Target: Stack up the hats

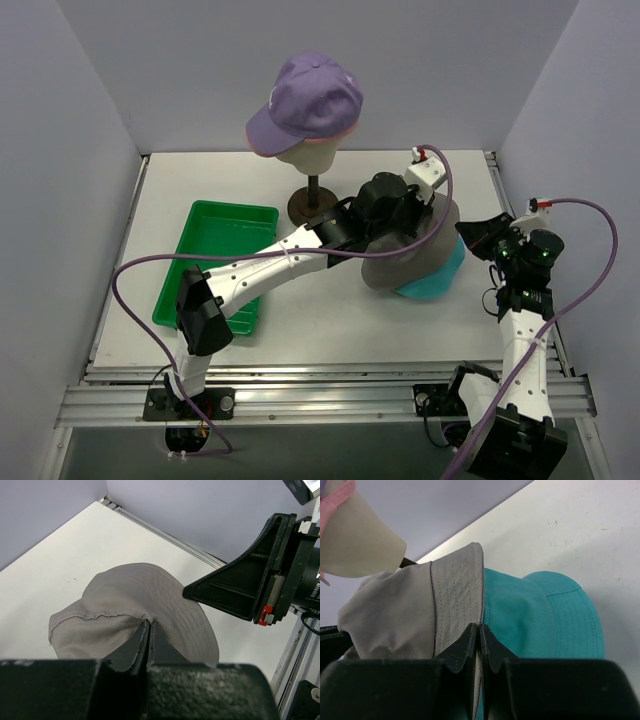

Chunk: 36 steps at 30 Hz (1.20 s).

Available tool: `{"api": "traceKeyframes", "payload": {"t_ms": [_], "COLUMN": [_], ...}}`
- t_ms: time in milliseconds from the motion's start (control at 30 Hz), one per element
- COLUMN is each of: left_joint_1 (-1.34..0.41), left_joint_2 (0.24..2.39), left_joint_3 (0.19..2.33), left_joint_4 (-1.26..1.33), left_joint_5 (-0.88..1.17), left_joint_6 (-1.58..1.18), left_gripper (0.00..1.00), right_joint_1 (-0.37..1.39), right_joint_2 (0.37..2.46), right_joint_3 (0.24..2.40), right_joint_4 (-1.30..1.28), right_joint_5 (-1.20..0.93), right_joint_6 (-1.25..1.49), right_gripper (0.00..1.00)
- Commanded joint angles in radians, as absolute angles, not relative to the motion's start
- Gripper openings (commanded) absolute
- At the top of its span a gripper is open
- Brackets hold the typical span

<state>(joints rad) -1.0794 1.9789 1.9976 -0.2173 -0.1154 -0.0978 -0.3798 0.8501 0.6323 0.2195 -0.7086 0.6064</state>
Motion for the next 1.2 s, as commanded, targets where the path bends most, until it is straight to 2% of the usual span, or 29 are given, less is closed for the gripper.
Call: {"api": "traceKeyframes", "payload": {"t_ms": [0, 167, 200, 233, 300, 433, 867, 1167], "left_joint_1": [-1.083, -1.083, -1.083, -1.083, -1.083, -1.078, -1.075, -1.072], "left_joint_2": [1.970, 1.968, 1.965, 1.962, 1.951, 1.954, 1.948, 1.951], "left_joint_3": [2.003, 2.005, 2.002, 1.990, 1.973, 1.956, 1.942, 1.940], "left_joint_4": [-0.140, -0.144, -0.140, -0.134, -0.106, -0.083, -0.054, -0.048], "left_joint_5": [-0.095, -0.106, -0.106, -0.106, -0.103, -0.086, -0.066, -0.063], "left_joint_6": [-0.107, -0.095, -0.094, -0.095, -0.101, -0.115, -0.124, -0.126], "left_gripper": [0.02, 0.02, 0.02, 0.02, 0.02, 0.02, 0.02, 0.02], "right_joint_1": [-0.396, -0.405, -0.405, -0.405, -0.405, -0.405, -0.405, -0.407], "right_joint_2": [0.839, 0.856, 0.864, 0.862, 0.854, 0.864, 0.900, 0.923], "right_joint_3": [0.634, 0.635, 0.635, 0.635, 0.624, 0.612, 0.591, 0.572], "right_joint_4": [0.270, 0.308, 0.313, 0.321, 0.340, 0.394, 0.423, 0.440], "right_joint_5": [-0.755, -0.808, -0.825, -0.825, -0.833, -0.857, -0.854, -0.861], "right_joint_6": [0.611, 0.627, 0.632, 0.637, 0.647, 0.675, 0.689, 0.692], "right_gripper": [0.00, 0.02, 0.11, 0.24, 0.30, 0.36, 0.34, 0.39]}}
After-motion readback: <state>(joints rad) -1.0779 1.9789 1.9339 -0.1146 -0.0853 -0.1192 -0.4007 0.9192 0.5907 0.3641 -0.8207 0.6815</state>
